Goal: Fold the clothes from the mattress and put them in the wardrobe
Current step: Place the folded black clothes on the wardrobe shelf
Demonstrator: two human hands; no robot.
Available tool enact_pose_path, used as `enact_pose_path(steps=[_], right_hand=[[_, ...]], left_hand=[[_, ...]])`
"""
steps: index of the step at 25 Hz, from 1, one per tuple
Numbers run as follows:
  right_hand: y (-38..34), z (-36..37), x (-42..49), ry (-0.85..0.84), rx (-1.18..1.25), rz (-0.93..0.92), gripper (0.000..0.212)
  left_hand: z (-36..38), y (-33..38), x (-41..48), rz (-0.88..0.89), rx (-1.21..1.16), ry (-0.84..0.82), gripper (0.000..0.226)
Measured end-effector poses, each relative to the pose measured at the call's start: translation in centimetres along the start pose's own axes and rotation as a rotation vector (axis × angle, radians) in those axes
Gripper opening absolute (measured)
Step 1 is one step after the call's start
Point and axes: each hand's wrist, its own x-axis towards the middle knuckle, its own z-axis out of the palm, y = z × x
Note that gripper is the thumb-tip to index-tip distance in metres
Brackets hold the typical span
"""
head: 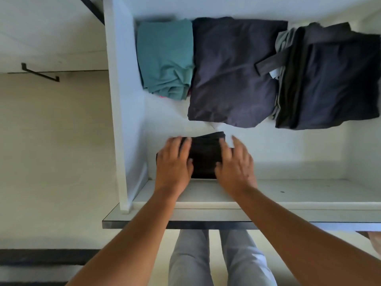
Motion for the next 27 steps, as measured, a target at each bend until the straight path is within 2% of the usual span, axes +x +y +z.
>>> enact_pose_path(steps=[1,2,4,7,10,13,18,20,21,24,25,27], right_hand=[[0.4,0.6,0.4,-0.040,-0.083,-0.181,0.075],[0.9,1.0,1.0,-0.104,-0.164,-0.304,0.073],[2.1,2.1,2.5,-0.247,-0.295,-0.386,0.072],[3.3,2.6,4.3,-0.306,-0.370,-0.427,0.073],[2.8,1.0,4.3,-0.377,-0.388,-0.411,0.076],[2.2,-2.5,1.2,-0.406,-0.342,-0.344,0.078],[3.2,-9.2,-7.8,-0.601,-0.205,-0.340,0.110],[4.3,-10.1,-11.3,-0.644,-0.202,-0.324,0.115],[5.0,-10.1,-12.6,-0.635,-0.206,-0.307,0.110],[7.7,-9.4,-15.5,-0.432,-0.251,-0.297,0.063],[8.6,-9.2,-16.0,-0.357,-0.259,-0.270,0.054],[9.6,-9.2,-16.5,-0.299,-0.239,-0.177,0.053]], left_hand=[[0.3,-0.4,0.3,0.113,0.067,-0.105,0.068],[1.0,-1.2,0.6,0.134,0.130,-0.212,0.073],[2.1,-2.9,1.2,0.103,0.225,-0.349,0.082],[3.0,-4.4,2.2,0.119,0.273,-0.451,0.083],[2.0,-3.6,2.5,0.112,0.291,-0.468,0.084],[-1.0,-1.3,0.5,0.073,0.183,-0.442,0.085],[-7.1,3.5,-6.0,0.137,-0.057,-0.650,0.081],[-8.3,5.0,-8.4,0.171,-0.088,-0.689,0.078],[-8.5,5.7,-9.3,0.187,-0.081,-0.704,0.078],[-8.4,7.1,-11.0,0.273,-0.003,-0.718,0.075],[-8.2,7.4,-11.3,0.310,0.040,-0.691,0.072],[-8.0,7.7,-11.7,0.332,0.095,-0.619,0.063]])
